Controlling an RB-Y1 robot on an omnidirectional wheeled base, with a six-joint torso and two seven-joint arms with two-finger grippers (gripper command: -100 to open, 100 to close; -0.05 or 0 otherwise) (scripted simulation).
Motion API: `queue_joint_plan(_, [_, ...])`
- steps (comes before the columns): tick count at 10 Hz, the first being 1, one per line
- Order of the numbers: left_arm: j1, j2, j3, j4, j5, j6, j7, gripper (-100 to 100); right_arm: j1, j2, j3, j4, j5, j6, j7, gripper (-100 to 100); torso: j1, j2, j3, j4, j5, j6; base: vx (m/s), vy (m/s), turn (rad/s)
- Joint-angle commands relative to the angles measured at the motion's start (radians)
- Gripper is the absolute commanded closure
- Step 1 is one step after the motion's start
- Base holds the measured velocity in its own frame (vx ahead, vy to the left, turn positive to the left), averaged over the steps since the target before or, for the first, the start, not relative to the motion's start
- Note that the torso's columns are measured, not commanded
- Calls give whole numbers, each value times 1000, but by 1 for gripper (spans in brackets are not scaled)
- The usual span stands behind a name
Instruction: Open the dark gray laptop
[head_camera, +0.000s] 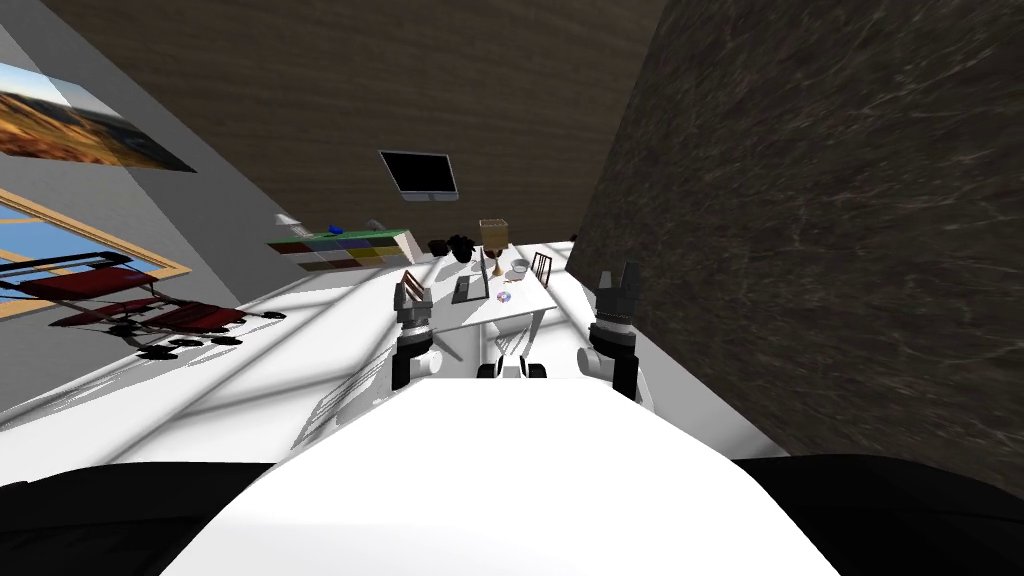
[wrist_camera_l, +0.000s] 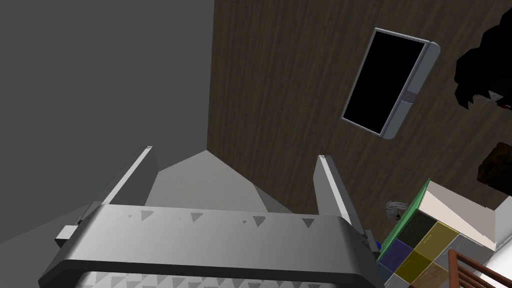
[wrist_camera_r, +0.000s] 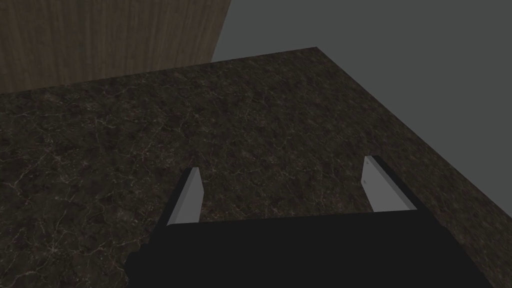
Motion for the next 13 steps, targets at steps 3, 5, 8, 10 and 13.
queue_joint_plan(3, [-57,6,41,120,70,-3,33,-100,0,0,0,0,0,0,0,0,2,0,0,0,1,0,50,-107,-24])
queue_joint_plan(5, [-89,10,64,192,110,-4,51,-100,0,0,0,0,0,0,0,0,-1,-2,-1,0,0,0,73,-137,-43])
queue_joint_plan(8, [-123,15,88,267,151,-4,70,-100,0,0,0,0,0,0,0,0,-2,0,0,0,0,0,56,-155,-31])
queue_joint_plan(10, [-157,21,112,330,193,-4,89,-100,0,0,0,0,0,0,0,0,3,0,0,0,1,0,66,-113,-43])
queue_joint_plan(13, [-175,25,124,388,214,-3,99,-100,0,0,0,0,0,0,0,0,1,1,1,0,0,0,30,-84,-17])
